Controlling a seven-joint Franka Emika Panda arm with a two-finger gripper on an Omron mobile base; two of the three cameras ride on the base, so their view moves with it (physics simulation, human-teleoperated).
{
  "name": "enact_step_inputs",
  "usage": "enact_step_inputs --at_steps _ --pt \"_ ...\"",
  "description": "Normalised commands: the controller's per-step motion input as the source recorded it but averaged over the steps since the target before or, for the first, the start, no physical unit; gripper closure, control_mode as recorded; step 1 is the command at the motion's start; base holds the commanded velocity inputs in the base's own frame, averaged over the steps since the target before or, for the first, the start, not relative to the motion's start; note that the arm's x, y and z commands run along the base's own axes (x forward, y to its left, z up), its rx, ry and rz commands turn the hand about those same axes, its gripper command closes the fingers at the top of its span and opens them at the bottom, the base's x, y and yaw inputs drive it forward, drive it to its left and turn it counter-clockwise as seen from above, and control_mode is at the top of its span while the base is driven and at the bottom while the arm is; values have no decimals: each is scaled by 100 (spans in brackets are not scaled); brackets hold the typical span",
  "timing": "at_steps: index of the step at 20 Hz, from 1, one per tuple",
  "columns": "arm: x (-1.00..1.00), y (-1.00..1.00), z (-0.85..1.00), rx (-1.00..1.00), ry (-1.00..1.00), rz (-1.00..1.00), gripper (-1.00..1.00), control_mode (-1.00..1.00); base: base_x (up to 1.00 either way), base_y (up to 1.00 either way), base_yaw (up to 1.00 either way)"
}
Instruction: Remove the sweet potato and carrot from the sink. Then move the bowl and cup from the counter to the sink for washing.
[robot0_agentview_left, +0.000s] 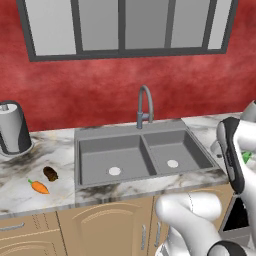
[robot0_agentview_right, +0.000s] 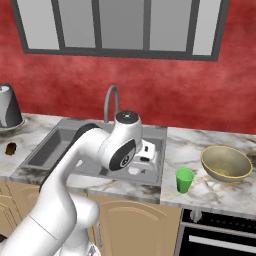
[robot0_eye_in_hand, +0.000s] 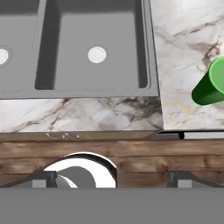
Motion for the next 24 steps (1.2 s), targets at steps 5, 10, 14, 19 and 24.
enact_step_inputs --at_steps 5,10,14,19,24 --pt "14 -31 0 0 0 0 -100 -100 0 0 0" --pt "12 -31 0 0 -2 -1 -100 -100 0 0 0" --pt "10 -27 -3 0 -6 -7 -100 -100 0 0 0" --pt "15 -17 -9 0 -2 -11 -100 -100 0 0 0" --pt "18 -18 -10 -1 0 -10 -100 -100 0 0 0"
